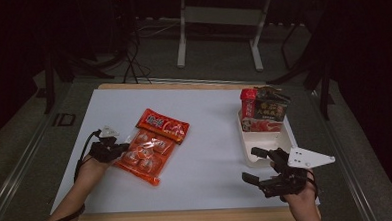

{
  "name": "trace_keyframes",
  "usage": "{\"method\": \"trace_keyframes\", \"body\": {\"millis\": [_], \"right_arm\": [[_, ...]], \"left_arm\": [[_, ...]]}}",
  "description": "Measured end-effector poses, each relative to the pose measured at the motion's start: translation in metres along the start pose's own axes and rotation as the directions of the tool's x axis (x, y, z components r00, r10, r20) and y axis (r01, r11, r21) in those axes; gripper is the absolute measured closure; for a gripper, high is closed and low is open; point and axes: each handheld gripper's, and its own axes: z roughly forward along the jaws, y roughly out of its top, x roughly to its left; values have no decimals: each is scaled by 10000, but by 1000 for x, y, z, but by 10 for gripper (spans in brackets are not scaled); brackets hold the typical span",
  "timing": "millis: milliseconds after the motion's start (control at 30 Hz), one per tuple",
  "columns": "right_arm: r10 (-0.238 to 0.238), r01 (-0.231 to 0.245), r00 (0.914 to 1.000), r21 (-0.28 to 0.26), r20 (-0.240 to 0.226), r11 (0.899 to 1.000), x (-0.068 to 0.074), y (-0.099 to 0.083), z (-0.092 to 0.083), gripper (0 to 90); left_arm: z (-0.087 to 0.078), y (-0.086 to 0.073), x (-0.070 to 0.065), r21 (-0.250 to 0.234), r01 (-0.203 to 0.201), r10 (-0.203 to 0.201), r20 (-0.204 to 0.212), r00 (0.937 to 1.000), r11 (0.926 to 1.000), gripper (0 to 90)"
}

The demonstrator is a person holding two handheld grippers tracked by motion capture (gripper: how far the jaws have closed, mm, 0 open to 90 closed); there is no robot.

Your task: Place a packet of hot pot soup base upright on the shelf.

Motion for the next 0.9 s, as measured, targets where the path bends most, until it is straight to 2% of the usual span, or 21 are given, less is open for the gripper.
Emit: {"method": "trace_keyframes", "body": {"millis": [67, 100, 200, 300, 333, 433, 500, 567, 767, 900], "right_arm": [[19, -19, 10000, -3, 19, 10000, 0, 0, 0, 149], [36, -36, 10000, 15, 15, 10000, 0, 0, 0, 149], [24, -24, 10000, 42, 25, 10000, -1, -1, 0, 149], [66, -66, 10000, 51, 23, 10000, -1, -2, 0, 149], [58, -58, 10000, 51, 14, 10000, -2, -2, 1, 149], [28, -28, 10000, 87, 0, 10000, -1, -1, 2, 149], [34, -34, 10000, 89, -21, 10000, 0, -1, 2, 149], [-16, 16, 10000, 138, -37, 9999, 1, -1, 3, 149], [10, -10, 10000, 86, -86, 10000, 0, 0, 2, 149], [15, -14, 10000, 99, -99, 9999, 1, -1, 2, 149]], "left_arm": [[4, -2, 3, 231, -2, 4, -85, 10000, 9997, 900], [6, -4, 4, 290, -6, 6, 1, 10000, 9996, 900], [7, -4, 2, 196, 72, -73, 28, 10000, 9998, 900], [7, -3, -1, 354, -21, 23, -68, 10000, 9994, 900], [8, -2, -7, 395, -186, 180, 158, 9997, 9990, 900], [11, 0, -17, 435, -442, 433, 217, 9988, 9981, 900], [12, 1, -21, 417, -477, 468, 230, 9986, 9980, 900], [14, 1, -30, 374, -559, 549, 286, 9981, 9977, 900], [19, 5, -53, 343, -814, 778, 943, 9925, 9961, 900], [23, 8, -64, 304, -909, 866, 1210, 9889, 9954, 900]]}}
